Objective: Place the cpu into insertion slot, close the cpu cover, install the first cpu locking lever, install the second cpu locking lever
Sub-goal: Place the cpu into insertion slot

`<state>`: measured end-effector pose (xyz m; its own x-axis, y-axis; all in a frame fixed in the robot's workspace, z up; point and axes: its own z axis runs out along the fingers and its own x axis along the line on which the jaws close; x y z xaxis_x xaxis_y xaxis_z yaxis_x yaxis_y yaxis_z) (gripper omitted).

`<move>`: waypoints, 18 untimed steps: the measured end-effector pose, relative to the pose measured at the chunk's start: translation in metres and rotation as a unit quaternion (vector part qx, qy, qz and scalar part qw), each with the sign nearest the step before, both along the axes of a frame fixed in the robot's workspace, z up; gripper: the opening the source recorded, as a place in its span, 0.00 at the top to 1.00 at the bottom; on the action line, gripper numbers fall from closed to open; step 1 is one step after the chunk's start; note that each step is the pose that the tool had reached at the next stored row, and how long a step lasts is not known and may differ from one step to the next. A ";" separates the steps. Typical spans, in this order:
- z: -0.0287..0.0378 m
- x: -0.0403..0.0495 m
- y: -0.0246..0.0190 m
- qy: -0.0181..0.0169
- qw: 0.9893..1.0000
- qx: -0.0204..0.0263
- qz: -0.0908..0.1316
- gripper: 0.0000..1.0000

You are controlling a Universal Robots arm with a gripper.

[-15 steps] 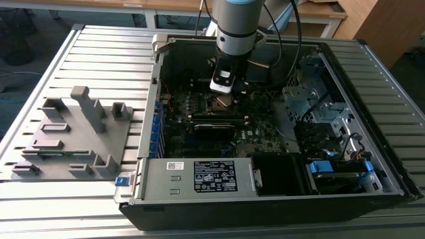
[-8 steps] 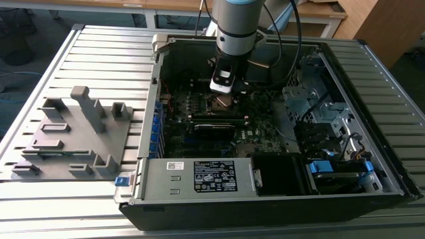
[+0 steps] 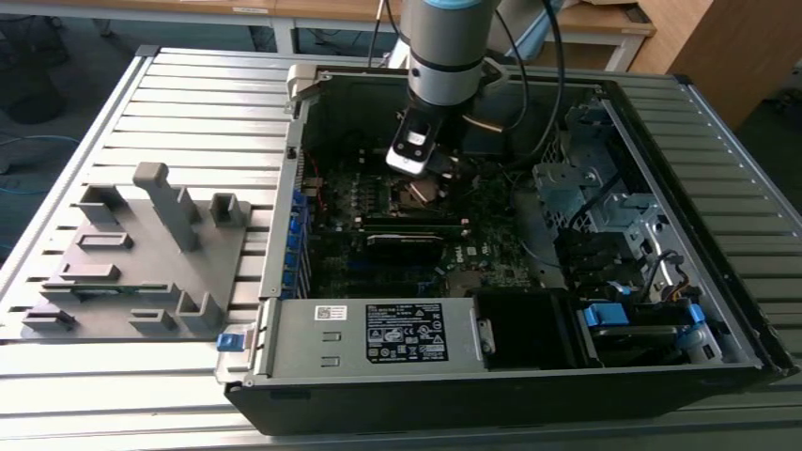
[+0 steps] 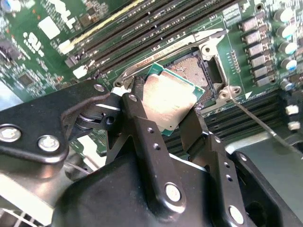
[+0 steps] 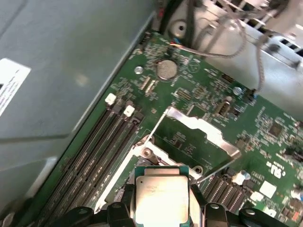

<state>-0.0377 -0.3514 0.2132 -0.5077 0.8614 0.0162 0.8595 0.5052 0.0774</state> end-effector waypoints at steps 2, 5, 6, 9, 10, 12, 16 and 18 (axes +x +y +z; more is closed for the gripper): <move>-0.0003 0.0000 0.0000 0.000 1.000 0.000 -0.018 0.46; -0.0005 0.0000 0.0000 0.000 0.999 0.000 -0.042 0.46; -0.0005 0.0000 0.0000 0.000 0.999 0.000 -0.045 0.46; -0.0006 0.0000 0.0000 0.000 0.999 0.000 -0.045 0.46; -0.0006 0.0000 0.0000 0.000 0.999 0.000 -0.045 0.46; -0.0006 0.0000 0.0000 0.000 0.999 0.000 -0.045 0.46; -0.0010 0.0000 0.0000 0.000 0.998 0.000 -0.059 0.46; -0.0011 0.0000 0.0000 0.000 0.998 0.000 -0.070 0.46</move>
<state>-0.0377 -0.3515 0.2121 -0.3823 0.9239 0.0162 0.9217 0.3800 0.0773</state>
